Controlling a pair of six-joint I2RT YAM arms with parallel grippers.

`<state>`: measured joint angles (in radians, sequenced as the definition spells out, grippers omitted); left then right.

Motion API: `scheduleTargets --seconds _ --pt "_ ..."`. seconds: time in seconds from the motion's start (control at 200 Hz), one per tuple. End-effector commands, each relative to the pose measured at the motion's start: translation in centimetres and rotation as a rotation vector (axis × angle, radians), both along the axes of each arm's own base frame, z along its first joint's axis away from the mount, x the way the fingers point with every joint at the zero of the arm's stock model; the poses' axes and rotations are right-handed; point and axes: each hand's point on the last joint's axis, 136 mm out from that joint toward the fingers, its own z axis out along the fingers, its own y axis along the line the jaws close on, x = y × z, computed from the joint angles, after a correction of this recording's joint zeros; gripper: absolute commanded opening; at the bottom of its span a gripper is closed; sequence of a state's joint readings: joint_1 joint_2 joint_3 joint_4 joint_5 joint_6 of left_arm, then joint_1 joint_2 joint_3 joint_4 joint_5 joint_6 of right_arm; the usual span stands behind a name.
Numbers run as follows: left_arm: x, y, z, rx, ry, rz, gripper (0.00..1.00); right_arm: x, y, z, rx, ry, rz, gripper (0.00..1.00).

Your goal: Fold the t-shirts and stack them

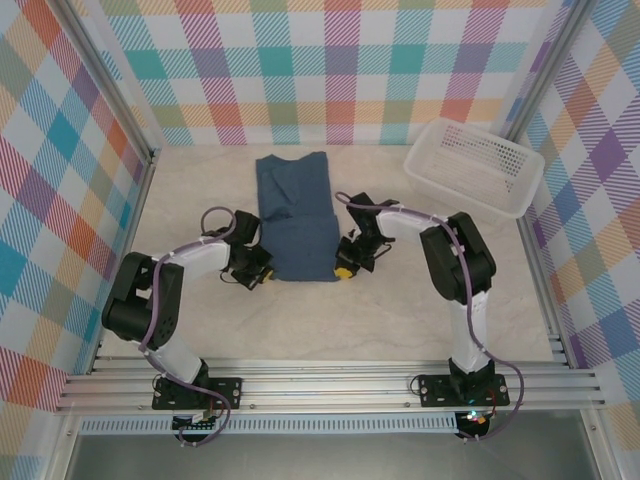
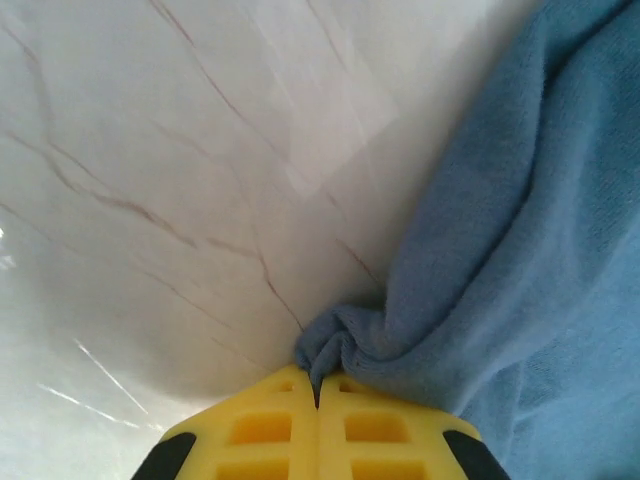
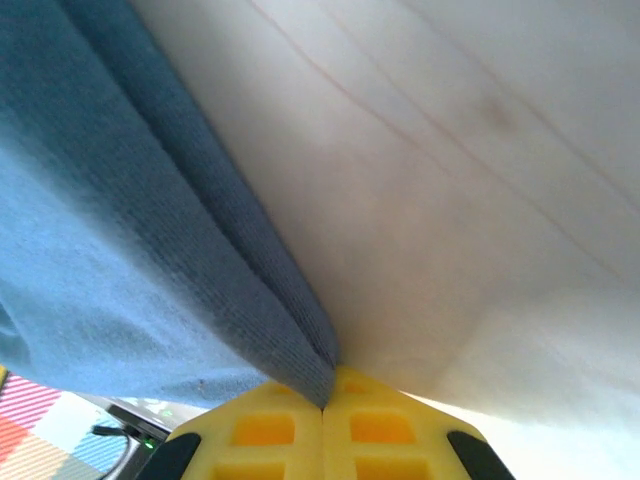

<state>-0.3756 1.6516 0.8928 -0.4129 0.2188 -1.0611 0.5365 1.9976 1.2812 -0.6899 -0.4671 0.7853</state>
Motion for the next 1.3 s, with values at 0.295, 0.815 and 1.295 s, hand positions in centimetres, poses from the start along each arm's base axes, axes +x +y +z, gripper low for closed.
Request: scheduleTargets --seconds 0.295,0.815,1.295 --pt "-8.3 -3.4 0.7 0.028 0.074 -0.157 0.00 -7.8 -5.3 1.4 -0.084 0.069 -0.039 0.00" --pt "-16.9 -7.7 11.8 -0.086 0.008 -0.632 0.00 -17.0 -8.2 12.0 0.054 0.117 0.008 0.00" --pt "-14.4 -10.7 21.0 -0.178 -0.319 -0.660 0.00 -15.8 -10.3 16.6 0.015 0.047 -0.082 0.00"
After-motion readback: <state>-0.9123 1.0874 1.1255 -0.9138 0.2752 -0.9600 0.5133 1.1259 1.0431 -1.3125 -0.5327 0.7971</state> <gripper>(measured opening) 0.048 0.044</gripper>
